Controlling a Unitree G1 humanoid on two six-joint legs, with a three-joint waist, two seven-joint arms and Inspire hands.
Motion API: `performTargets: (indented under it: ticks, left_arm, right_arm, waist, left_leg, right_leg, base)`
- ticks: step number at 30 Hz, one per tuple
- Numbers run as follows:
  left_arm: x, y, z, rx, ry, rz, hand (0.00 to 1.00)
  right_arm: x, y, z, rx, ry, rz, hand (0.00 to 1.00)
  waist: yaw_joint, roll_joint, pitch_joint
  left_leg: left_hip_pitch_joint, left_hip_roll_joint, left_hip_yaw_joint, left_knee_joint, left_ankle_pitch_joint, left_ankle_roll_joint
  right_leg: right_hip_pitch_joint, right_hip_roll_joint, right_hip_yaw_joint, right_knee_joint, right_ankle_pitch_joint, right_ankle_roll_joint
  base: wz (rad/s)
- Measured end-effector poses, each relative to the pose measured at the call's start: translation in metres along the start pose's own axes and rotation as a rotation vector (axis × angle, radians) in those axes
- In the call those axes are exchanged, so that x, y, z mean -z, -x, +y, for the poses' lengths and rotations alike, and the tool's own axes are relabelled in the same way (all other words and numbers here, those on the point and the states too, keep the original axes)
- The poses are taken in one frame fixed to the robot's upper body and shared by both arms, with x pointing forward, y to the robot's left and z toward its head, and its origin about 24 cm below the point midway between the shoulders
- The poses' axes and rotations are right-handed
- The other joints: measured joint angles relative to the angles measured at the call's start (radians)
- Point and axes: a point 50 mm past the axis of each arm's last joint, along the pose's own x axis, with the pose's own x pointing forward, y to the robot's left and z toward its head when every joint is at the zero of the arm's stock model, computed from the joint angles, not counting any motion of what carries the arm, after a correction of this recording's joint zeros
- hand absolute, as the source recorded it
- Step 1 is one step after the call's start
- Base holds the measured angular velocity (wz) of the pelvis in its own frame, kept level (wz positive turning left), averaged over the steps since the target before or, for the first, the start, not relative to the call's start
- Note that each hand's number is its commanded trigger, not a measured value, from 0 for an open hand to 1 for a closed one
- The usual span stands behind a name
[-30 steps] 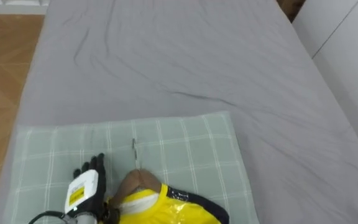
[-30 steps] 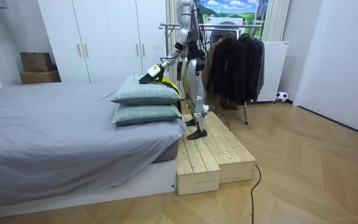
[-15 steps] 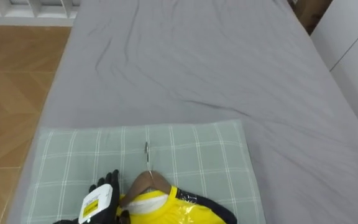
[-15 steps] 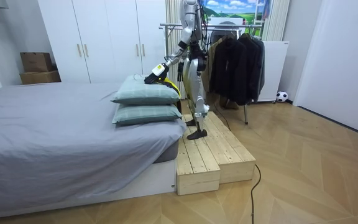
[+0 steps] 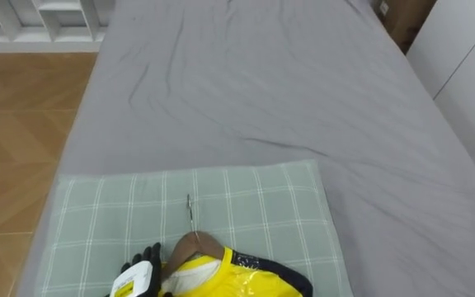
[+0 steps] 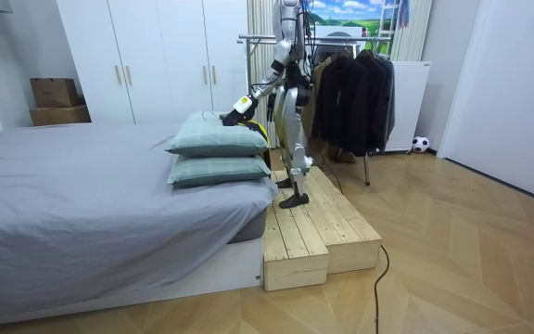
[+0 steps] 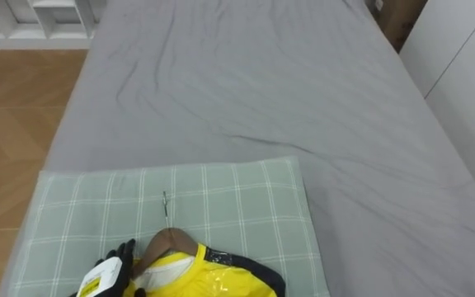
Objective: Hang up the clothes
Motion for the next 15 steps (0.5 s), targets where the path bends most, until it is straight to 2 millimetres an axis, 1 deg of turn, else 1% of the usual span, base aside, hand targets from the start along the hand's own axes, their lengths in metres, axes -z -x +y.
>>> performTargets:
  ticks: [7, 15]
  left_arm:
    - [0.003, 0.0013, -0.003, 0.014, -0.004, 0.013, 0.0]
    - [0.0019, 0.0002, -0.0015, 0.01, -0.003, 0.011, 0.0]
  right_arm:
    - [0.0021, 0.0001, -0.0002, 0.001, -0.001, 0.01, 0.0]
    - [0.0034, 0.0001, -0.0006, 0.001, -0.001, 0.017, 0.0]
  waist:
    - [-0.001, 0.0, 0.0009]
    - [-0.005, -0.001, 0.0035]
  left_leg:
    - [0.016, 0.0, 0.001, -0.002, 0.0, -0.001]
    - [0.017, 0.001, 0.005, -0.009, -0.001, -0.001]
  right_leg:
    - [0.016, 0.0, 0.001, -0.003, -0.002, 0.002]
    - [0.013, 0.0, 0.001, -0.004, -0.003, 0.002]
  base:
    - [0.0]
    - [0.0]
